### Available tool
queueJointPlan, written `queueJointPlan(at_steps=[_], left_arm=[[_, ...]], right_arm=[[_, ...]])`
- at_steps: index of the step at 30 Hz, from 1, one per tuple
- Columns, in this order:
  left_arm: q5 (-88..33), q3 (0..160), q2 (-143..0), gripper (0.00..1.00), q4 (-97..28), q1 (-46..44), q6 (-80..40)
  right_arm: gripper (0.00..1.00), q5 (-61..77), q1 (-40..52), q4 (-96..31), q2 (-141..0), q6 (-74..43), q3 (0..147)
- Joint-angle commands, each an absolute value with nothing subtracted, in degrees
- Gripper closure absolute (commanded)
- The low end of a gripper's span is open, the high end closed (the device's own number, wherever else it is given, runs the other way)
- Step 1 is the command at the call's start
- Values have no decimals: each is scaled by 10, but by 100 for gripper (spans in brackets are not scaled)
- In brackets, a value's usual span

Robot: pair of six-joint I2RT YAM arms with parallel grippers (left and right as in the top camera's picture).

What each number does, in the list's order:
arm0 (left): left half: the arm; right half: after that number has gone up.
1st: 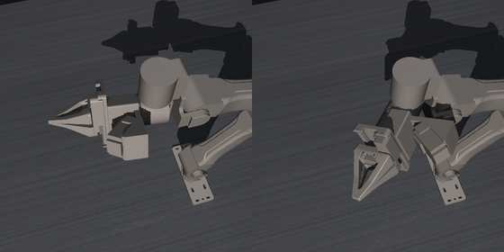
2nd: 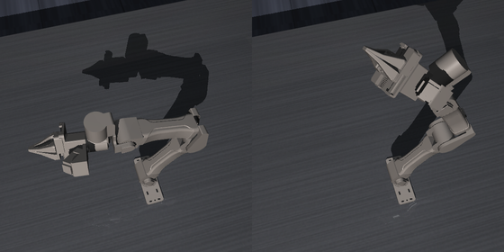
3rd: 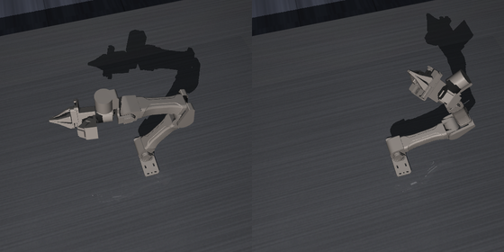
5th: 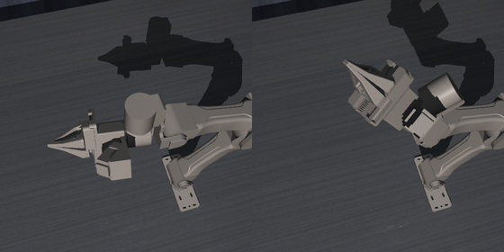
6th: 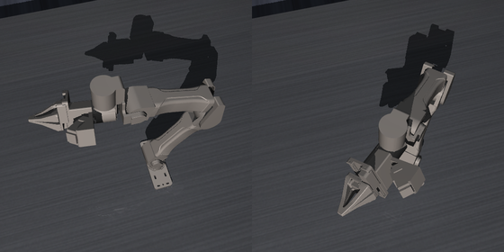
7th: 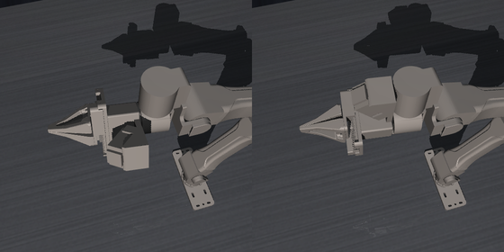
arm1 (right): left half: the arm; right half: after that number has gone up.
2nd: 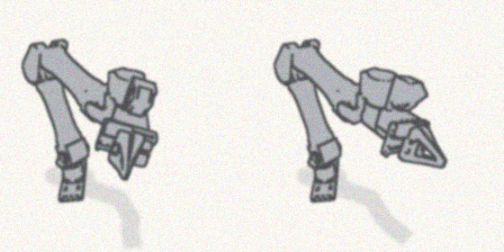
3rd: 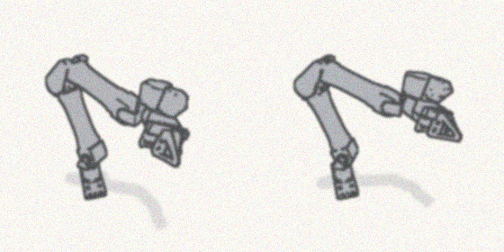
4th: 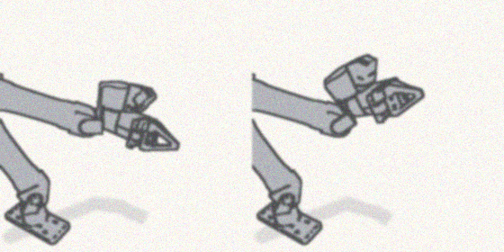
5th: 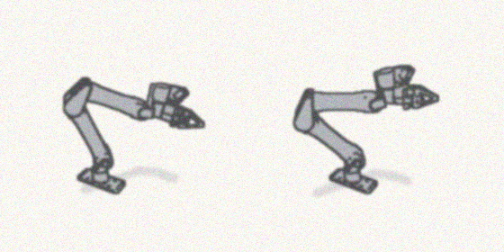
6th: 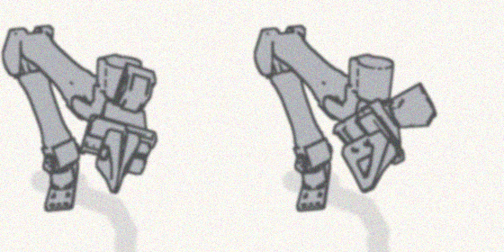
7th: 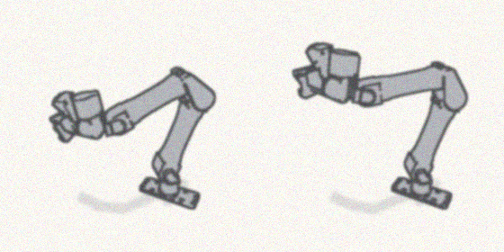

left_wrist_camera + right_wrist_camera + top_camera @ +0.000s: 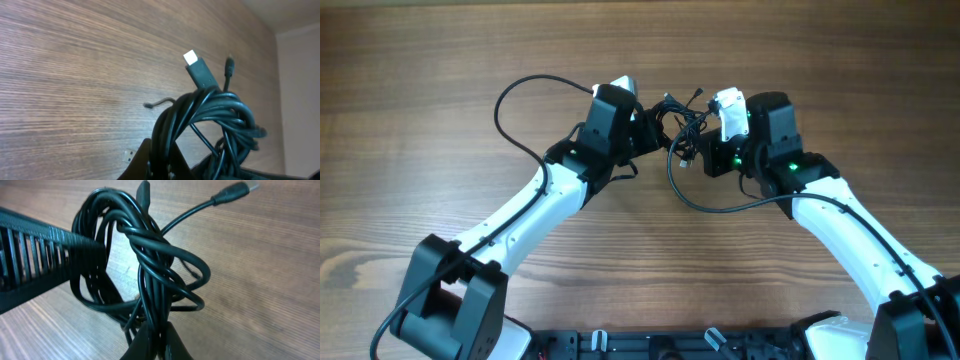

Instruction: Untangle cables

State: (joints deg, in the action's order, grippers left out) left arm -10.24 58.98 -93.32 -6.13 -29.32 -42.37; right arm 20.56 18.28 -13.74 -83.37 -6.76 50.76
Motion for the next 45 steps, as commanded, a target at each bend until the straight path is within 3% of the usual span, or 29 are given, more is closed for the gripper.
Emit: queueJointPlan(at_steps=[1,4,7,10,12,14,15,17,21,25,35,41,43,44,45], left_arm=[[25,593,-929,96,-54,-276,-512],[50,593,-929,96,-60,-229,-694],[50,592,-929,96,-87,-214,-777],[29,592,-929,96,-102,-214,-776],[22,592,-929,96,-97,-215,-740],[4,592,-929,96,-90,-215,-684],[-22,592,-929,96,-80,-215,-637],[-55,592,-929,96,-66,-215,-571],[-125,592,-929,96,-43,-215,-519],[-237,592,-929,96,37,-216,-482],[-302,592,-929,96,43,-216,-481],[-170,592,-929,96,-16,-229,-484],[-132,592,-929,96,-15,-241,-484],[-98,592,-929,96,-15,-253,-484],[-72,592,-929,96,-15,-264,-484]], right_arm=[[95,170,180,-194,-836,-138,509],[96,56,158,-264,-836,-278,509],[95,43,147,-270,-836,-367,509],[95,14,145,-270,-838,-457,509],[91,31,145,-253,-839,-429,509],[71,97,145,-218,-839,-333,509],[48,148,145,-197,-838,-279,509],[29,219,145,-170,-838,-230,509],[12,209,145,-136,-841,-281,509],[4,119,145,-128,-861,-381,509],[0,120,139,-128,-891,-383,509],[2,241,89,-144,-854,-279,509],[13,336,70,-137,-830,-227,509],[25,414,66,-124,-817,-189,509],[30,471,66,-111,-814,-172,509]])
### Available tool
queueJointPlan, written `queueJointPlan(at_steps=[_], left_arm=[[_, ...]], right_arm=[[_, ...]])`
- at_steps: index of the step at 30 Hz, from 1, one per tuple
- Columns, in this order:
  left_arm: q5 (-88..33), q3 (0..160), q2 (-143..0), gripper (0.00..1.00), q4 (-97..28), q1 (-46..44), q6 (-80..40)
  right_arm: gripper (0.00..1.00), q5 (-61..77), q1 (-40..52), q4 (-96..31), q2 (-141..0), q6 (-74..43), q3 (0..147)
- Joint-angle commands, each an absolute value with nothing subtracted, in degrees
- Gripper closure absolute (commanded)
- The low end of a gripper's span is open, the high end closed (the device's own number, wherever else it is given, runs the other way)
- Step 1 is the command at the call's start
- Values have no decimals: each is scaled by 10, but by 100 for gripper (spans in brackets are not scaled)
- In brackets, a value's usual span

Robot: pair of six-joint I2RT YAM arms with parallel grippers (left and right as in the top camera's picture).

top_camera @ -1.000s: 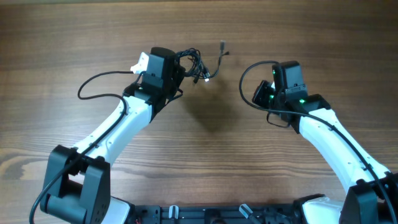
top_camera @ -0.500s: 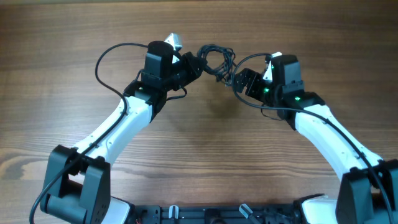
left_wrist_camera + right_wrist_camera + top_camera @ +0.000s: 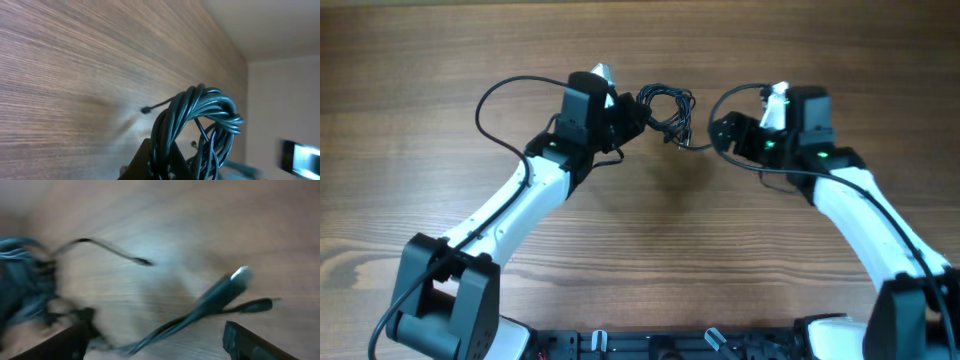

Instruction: Untangle cables

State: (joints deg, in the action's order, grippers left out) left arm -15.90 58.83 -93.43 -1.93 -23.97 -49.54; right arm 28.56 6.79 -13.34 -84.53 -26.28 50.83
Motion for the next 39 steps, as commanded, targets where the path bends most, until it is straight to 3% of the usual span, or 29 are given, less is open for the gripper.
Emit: queueJointPlan(at_steps=[1,3,4,15,36,38,39], left_arm=[[-52,592,-929,96,-15,-274,-484],[-25,592,-929,96,-15,-291,-484],[-17,592,-929,96,-15,-299,-484],[-25,592,-929,96,-15,-308,-494],[-102,593,-929,96,-15,-310,-564],[-109,593,-929,96,-15,-310,-565],[-109,593,-929,96,-15,-310,-565]], right_arm=[[39,505,66,-102,-814,-170,509],[61,510,70,-97,-821,-191,509],[65,510,69,-93,-827,-209,509],[73,465,69,-86,-888,-257,509],[78,399,91,-50,-891,-259,509],[83,398,91,-50,-891,-260,509],[90,398,91,-50,-891,-261,509]])
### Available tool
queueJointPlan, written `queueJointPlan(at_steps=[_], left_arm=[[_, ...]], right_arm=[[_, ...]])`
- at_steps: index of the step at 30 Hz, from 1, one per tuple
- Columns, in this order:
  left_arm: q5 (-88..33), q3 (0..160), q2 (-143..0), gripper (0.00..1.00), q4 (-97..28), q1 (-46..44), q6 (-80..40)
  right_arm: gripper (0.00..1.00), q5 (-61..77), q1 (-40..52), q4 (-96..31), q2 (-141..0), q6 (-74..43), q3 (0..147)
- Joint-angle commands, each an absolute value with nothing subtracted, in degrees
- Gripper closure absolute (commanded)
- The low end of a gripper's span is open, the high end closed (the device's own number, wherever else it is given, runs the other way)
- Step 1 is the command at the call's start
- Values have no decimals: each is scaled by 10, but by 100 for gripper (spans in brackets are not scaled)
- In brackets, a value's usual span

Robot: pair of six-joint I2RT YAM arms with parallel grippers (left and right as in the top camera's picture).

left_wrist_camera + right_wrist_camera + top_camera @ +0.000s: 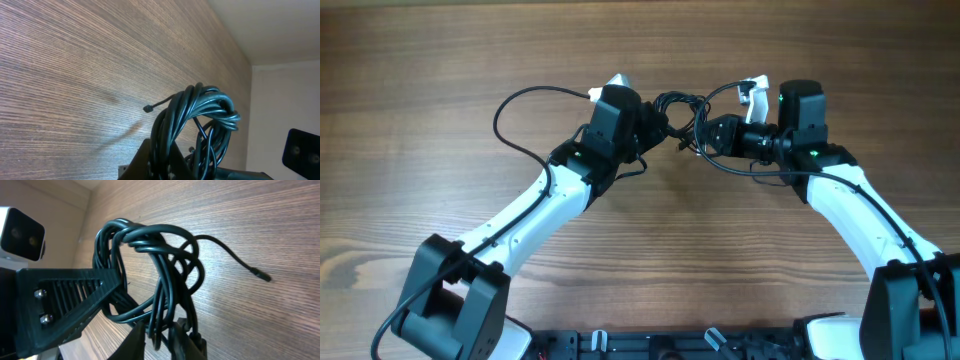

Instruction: Untangle cables

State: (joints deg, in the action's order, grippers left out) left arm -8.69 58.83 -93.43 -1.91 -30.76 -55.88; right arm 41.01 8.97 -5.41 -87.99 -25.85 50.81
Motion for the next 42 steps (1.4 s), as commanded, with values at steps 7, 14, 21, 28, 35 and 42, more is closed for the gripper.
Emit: queueJointPlan(at_steps=[7,14,21,28,35,42], left_arm=[[-58,593,-929,96,-16,-303,-596],[1,592,-929,96,-15,-268,-695],[-10,592,-929,96,-16,-276,-661],[26,592,-929,96,-22,-336,-658],[31,592,-929,96,-22,-354,-658],[16,592,-929,96,-22,-356,-658]], right_arm=[[95,393,81,-81,-890,-290,509],[96,186,26,-252,-890,-392,509],[38,454,26,-111,-890,-200,509],[32,340,86,-71,-890,-197,509],[44,133,111,-119,-890,-285,509],[44,132,111,-116,-890,-285,509]])
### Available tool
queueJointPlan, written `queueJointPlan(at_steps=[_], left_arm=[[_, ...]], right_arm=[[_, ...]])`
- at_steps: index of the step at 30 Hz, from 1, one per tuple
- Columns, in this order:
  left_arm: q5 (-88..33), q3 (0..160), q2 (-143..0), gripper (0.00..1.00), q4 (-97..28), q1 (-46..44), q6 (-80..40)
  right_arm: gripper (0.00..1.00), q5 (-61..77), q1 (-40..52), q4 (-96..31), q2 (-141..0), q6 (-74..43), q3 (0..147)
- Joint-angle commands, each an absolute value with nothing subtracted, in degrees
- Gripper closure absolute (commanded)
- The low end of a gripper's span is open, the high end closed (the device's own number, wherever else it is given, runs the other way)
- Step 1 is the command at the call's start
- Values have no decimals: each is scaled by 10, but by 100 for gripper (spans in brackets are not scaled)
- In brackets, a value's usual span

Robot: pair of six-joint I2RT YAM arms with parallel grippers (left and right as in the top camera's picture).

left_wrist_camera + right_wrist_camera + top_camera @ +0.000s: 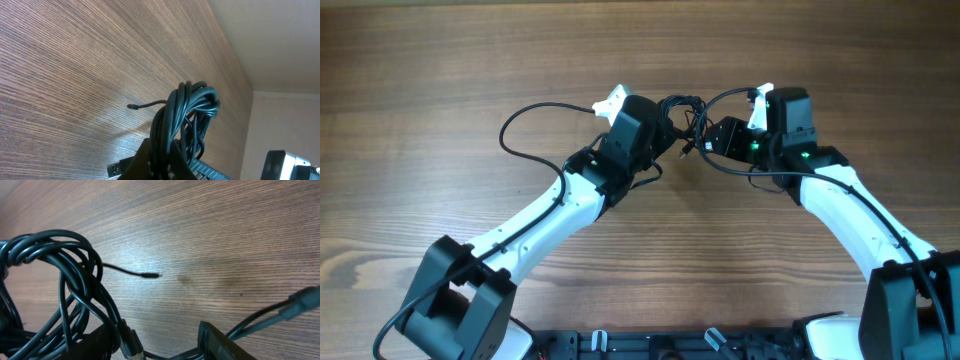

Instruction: Untangle cables

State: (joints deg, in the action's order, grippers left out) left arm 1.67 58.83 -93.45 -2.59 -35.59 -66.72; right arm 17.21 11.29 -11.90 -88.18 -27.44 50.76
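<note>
A tangled bundle of black cables (680,107) hangs between the two arms at mid-table. My left gripper (161,162) is shut on several of its strands, the coil (192,107) rising above the fingers and a USB plug (116,169) sticking out at the lower left. My right gripper (160,347) is open, its fingers (227,342) wide apart. The bundle (60,275) sits against its left finger, with a connector (131,342) beside it. A thin cable tip (150,274) points over the wood.
One long strand loops out over the wooden table (440,60) to the left (515,125). Other strands arc over and under the right wrist (745,172), one with a thick plug end (300,300). A camera housing (290,165) shows at lower right in the left wrist view.
My right gripper was shut on strands of the bundle and is now open, with the bundle lying against its left finger. The left gripper keeps its hold and sits slightly further right.
Both grippers were shut on the tangle, close together. Then the arms stood further apart, the right gripper open and away from the bundle that the left held. Then the right was shut on the bundle again; now it is open beside it.
</note>
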Motion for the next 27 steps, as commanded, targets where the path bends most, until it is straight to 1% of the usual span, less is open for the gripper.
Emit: queueJointPlan(at_steps=[1,2,4,6,8,12,14,16,20,21,22,23,24,27], left_arm=[[4,592,-929,96,-22,-356,-658],[-9,592,-929,96,-22,-357,-656],[-32,592,-929,96,-24,-364,-624],[-32,592,-929,96,-31,-372,-617],[-38,593,-926,96,-29,-372,-617],[-40,593,-907,96,-14,-372,-604],[-32,593,-900,96,-10,-372,-602],[-17,593,-896,96,-10,-372,-602],[42,593,-896,96,-3,-371,-604],[55,593,-896,96,2,-369,-604],[66,593,-896,96,4,-367,-604],[78,593,-896,96,7,-368,-604],[77,593,-896,96,5,-368,-604],[45,593,-897,96,-9,-373,-590]], right_arm=[[43,122,111,-111,-890,-287,509],[43,106,111,-107,-890,-291,509],[38,37,108,-103,-890,-326,509],[38,-32,97,-113,-891,-350,509],[39,-65,80,-140,-891,-348,509],[40,-57,32,-190,-907,-345,509],[42,-13,17,-202,-926,-328,509],[42,22,15,-214,-944,-315,509],[44,35,15,-269,-961,-321,509],[44,69,15,-279,-961,-309,509],[46,122,15,-282,-961,-284,509],[54,200,15,-281,-961,-240,509],[55,281,15,-266,-961,-192,509],[60,438,15,-202,-958,-88,509]])
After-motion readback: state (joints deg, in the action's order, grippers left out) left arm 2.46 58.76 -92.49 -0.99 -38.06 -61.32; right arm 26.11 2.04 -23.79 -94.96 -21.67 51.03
